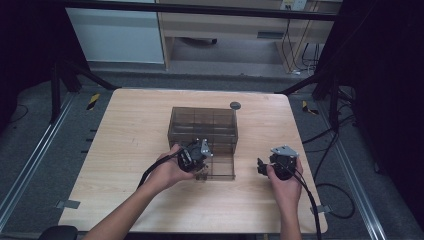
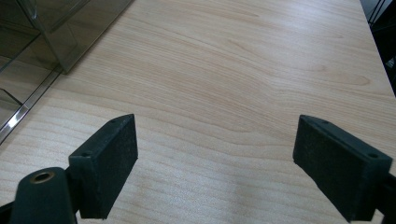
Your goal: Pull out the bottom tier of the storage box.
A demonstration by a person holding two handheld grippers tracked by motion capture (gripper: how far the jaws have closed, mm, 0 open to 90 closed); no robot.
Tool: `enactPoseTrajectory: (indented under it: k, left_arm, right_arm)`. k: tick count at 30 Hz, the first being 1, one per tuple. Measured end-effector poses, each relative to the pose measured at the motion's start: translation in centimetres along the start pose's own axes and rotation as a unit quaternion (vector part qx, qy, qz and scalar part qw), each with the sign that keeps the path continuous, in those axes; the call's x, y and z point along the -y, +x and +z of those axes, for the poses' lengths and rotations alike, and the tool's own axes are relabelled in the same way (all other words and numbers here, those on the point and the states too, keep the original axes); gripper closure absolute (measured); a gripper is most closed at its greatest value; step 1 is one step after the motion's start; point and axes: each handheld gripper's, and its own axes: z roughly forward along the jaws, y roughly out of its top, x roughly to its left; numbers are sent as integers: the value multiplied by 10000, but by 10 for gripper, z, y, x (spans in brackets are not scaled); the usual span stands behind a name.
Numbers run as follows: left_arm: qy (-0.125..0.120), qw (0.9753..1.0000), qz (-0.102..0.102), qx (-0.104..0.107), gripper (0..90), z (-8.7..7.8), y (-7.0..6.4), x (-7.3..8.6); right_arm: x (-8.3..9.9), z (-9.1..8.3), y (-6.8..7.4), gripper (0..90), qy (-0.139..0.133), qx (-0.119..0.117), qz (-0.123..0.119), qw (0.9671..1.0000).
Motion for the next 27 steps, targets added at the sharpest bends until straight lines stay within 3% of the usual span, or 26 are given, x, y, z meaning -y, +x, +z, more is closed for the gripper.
enactPoseTrajectory:
  k: [9, 27]
  left_arm:
    - [-112, 9999, -121, -7, 841, 5, 0, 3]
    - [-86, 9997, -234, 51, 837, 12, -1, 5]
  right_arm:
    - [1, 0, -1, 142, -20, -2, -80, 10000]
    - [1, 0, 0, 141, 3, -22, -37, 10000]
